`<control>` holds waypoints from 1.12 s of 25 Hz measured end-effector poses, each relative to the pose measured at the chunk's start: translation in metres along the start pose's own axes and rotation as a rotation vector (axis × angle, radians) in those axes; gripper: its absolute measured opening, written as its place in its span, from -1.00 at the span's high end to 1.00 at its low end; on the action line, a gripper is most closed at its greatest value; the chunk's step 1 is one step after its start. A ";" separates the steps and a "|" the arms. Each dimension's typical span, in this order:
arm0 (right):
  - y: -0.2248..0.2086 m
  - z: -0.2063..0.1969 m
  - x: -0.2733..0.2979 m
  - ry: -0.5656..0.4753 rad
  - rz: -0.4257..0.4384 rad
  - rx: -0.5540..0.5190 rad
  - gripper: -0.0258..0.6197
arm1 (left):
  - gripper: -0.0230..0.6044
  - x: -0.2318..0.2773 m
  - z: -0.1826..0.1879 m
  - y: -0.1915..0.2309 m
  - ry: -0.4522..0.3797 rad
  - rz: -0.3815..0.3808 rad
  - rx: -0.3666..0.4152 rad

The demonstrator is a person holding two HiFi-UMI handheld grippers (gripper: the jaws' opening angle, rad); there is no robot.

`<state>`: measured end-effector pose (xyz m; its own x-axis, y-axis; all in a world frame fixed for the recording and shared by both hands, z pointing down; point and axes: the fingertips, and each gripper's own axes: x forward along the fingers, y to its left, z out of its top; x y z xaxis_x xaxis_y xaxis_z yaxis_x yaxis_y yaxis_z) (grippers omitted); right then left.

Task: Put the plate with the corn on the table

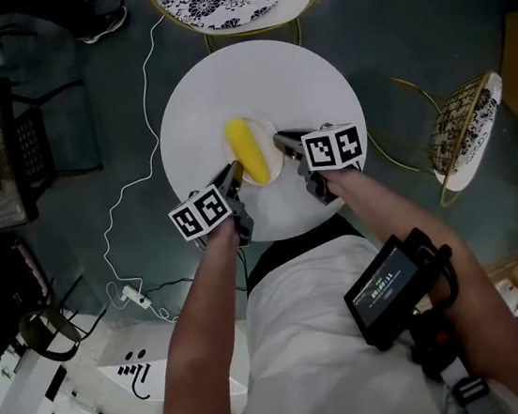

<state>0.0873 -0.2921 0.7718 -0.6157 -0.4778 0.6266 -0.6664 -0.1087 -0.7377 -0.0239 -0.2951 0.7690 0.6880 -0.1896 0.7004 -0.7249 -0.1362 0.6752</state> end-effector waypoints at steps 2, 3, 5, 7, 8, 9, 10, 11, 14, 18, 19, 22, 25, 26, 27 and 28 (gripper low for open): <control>-0.002 0.000 0.001 0.010 -0.017 -0.006 0.81 | 0.83 0.001 0.000 0.001 0.001 0.015 0.001; -0.002 0.000 0.002 0.012 -0.021 -0.011 0.81 | 0.83 0.001 0.000 0.001 0.000 0.021 -0.001; -0.003 0.000 0.002 0.012 -0.019 -0.019 0.81 | 0.83 0.004 -0.001 0.001 -0.002 0.028 -0.005; -0.007 0.000 -0.001 0.007 -0.010 -0.030 0.81 | 0.83 0.008 -0.005 -0.002 -0.002 0.037 -0.003; -0.008 -0.001 -0.002 0.006 -0.012 -0.041 0.81 | 0.83 0.010 -0.006 -0.002 -0.002 0.044 0.001; -0.008 -0.001 -0.003 0.006 -0.018 -0.054 0.81 | 0.83 0.011 -0.006 -0.002 0.000 0.052 0.007; -0.008 -0.001 -0.003 0.005 -0.027 -0.067 0.81 | 0.83 0.010 -0.006 -0.001 0.003 0.062 0.017; -0.007 0.000 -0.002 0.003 -0.035 -0.078 0.81 | 0.83 0.009 -0.004 0.000 0.007 0.074 0.029; -0.001 0.002 0.003 -0.013 -0.029 -0.095 0.81 | 0.82 0.007 0.000 0.003 0.018 0.109 0.071; -0.003 0.001 -0.001 -0.013 -0.028 -0.134 0.81 | 0.79 0.006 0.001 0.000 -0.007 0.140 0.099; -0.003 0.001 -0.001 -0.012 -0.031 -0.146 0.81 | 0.76 0.004 0.004 0.000 -0.027 0.146 0.103; -0.001 0.002 -0.001 -0.015 -0.050 -0.170 0.80 | 0.67 -0.008 0.015 0.005 -0.079 0.166 0.118; -0.005 0.002 -0.004 -0.026 -0.089 -0.175 0.81 | 0.67 -0.020 0.020 0.012 -0.103 0.178 0.124; -0.007 0.003 -0.006 -0.030 -0.106 -0.176 0.81 | 0.67 -0.024 0.021 0.013 -0.110 0.177 0.122; -0.009 0.003 -0.008 -0.034 -0.123 -0.177 0.81 | 0.67 -0.028 0.021 0.013 -0.118 0.174 0.121; -0.008 0.002 -0.011 -0.039 -0.139 -0.177 0.81 | 0.67 -0.034 0.020 0.014 -0.126 0.172 0.121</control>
<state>0.1004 -0.2880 0.7708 -0.4981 -0.5023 0.7068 -0.8094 -0.0230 -0.5868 -0.0581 -0.3101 0.7495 0.5504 -0.3391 0.7629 -0.8347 -0.2058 0.5108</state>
